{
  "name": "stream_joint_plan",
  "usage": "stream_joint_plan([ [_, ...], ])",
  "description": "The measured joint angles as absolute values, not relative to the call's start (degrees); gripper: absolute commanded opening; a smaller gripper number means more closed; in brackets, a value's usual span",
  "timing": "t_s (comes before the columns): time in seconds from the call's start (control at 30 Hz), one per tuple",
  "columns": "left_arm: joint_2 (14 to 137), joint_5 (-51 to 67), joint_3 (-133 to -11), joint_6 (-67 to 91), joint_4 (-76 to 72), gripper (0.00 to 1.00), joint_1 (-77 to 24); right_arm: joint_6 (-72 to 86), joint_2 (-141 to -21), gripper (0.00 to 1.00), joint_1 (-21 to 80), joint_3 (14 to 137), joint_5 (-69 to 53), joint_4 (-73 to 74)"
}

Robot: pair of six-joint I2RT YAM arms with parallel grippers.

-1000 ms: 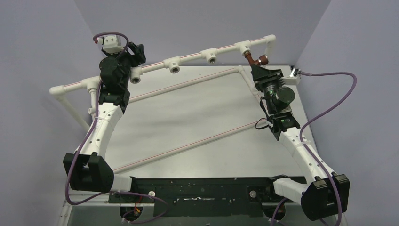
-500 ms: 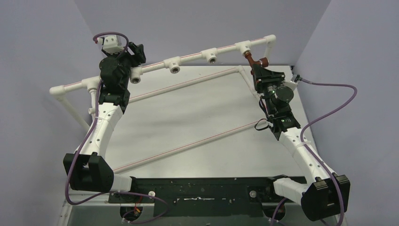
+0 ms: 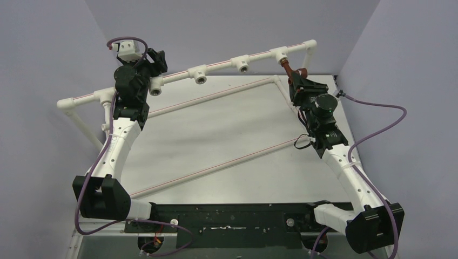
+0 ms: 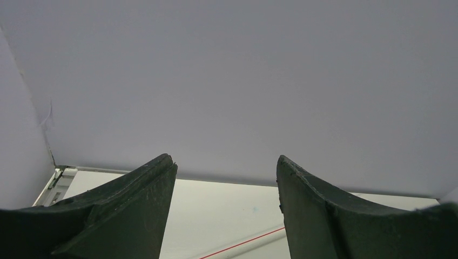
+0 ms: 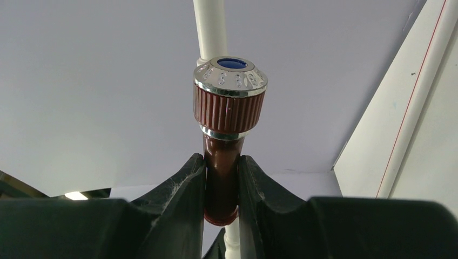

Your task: Install the water faucets

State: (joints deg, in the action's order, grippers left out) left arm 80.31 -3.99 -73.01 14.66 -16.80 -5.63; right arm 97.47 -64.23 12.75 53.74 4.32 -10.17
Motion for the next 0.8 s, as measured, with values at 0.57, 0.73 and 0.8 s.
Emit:
stream_joint_plan([
  [0.57,80.3,-4.0,-73.0,14.5,-16.8,0.66,-5.6,101.6,-64.2,0.04,12.8,55.3,4.5,-6.6],
  [0.73,80.3,-4.0,-73.0,14.5,-16.8,0.66,-5.7,101.7,-64.2,0.00,12.8,55.3,4.4,-6.6],
  [0.8,80.3,-4.0,-73.0,14.4,-16.8,0.66,-5.7,101.7,-64.2,0.00,12.8,55.3,4.5,-6.7],
])
